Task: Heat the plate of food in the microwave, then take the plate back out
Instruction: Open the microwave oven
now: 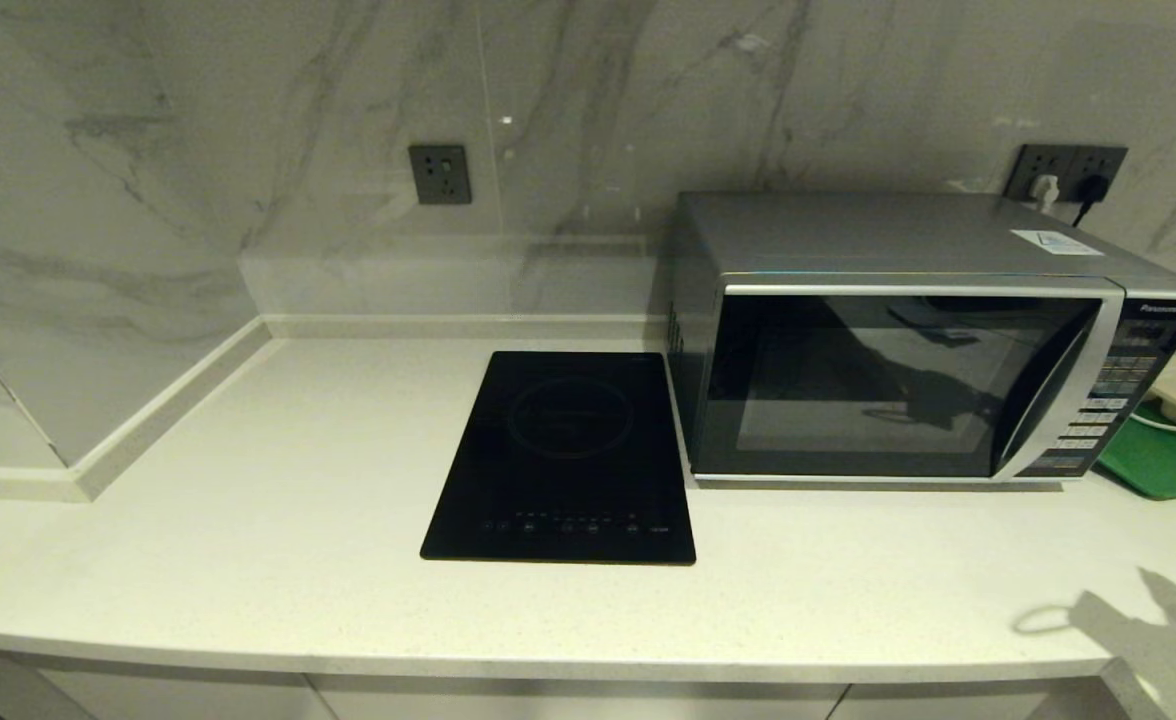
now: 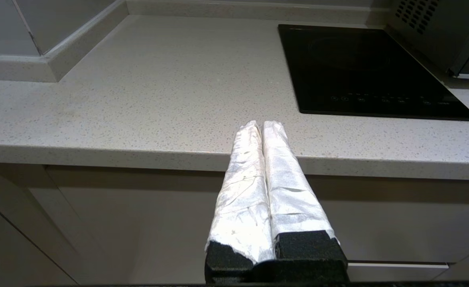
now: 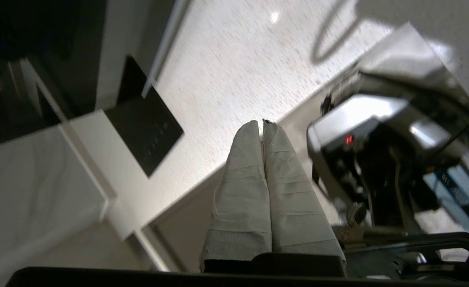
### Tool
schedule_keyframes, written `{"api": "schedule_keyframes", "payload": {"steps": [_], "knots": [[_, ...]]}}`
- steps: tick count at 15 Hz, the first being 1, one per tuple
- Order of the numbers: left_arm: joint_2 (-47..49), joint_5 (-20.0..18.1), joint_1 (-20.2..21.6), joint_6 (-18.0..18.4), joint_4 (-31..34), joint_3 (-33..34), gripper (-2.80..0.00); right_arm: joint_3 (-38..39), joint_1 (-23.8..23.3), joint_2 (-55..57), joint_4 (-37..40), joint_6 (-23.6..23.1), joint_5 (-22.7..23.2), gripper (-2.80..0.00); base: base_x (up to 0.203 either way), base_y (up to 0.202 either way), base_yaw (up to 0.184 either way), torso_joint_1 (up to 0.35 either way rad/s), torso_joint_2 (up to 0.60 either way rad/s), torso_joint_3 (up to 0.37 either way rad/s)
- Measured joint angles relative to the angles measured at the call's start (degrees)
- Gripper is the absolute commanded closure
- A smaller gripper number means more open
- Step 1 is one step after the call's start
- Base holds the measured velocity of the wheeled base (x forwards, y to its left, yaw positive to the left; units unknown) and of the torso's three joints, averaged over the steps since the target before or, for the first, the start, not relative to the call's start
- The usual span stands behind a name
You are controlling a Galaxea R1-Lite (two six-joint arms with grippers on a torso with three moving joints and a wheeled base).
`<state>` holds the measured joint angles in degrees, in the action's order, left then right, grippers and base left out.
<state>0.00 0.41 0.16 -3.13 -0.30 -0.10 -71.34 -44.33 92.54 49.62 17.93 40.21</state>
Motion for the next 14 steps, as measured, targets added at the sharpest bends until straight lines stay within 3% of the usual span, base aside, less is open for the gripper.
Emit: {"api": "schedule_keyframes", "payload": {"steps": [2, 4, 10, 14], "knots": [[0.00, -0.01, 0.00, 0.02, -0.02, 0.00, 0.00, 3.10, -1.76, 5.48, -0.89, -5.52, 3.86, 0.00, 0.000, 0.000, 0.000, 0.000, 0.00, 0.000], [0.00, 0.00, 0.00, -0.01, 0.00, 0.00, 0.00, 4.14, -2.33, 11.35, -2.84, -8.10, 7.52, 0.00, 0.000, 0.000, 0.000, 0.000, 0.00, 0.000], [0.00, 0.02, 0.00, -0.01, -0.02, 0.00, 0.00, 2.74, -2.58, 28.06, -19.31, -10.10, 20.06, 0.00, 0.000, 0.000, 0.000, 0.000, 0.00, 0.000], [0.00, 0.02, 0.00, 0.02, -0.02, 0.00, 0.00, -4.35, -2.22, 36.25, -21.04, -12.18, 24.28, 0.00, 0.000, 0.000, 0.000, 0.000, 0.00, 0.000]]}}
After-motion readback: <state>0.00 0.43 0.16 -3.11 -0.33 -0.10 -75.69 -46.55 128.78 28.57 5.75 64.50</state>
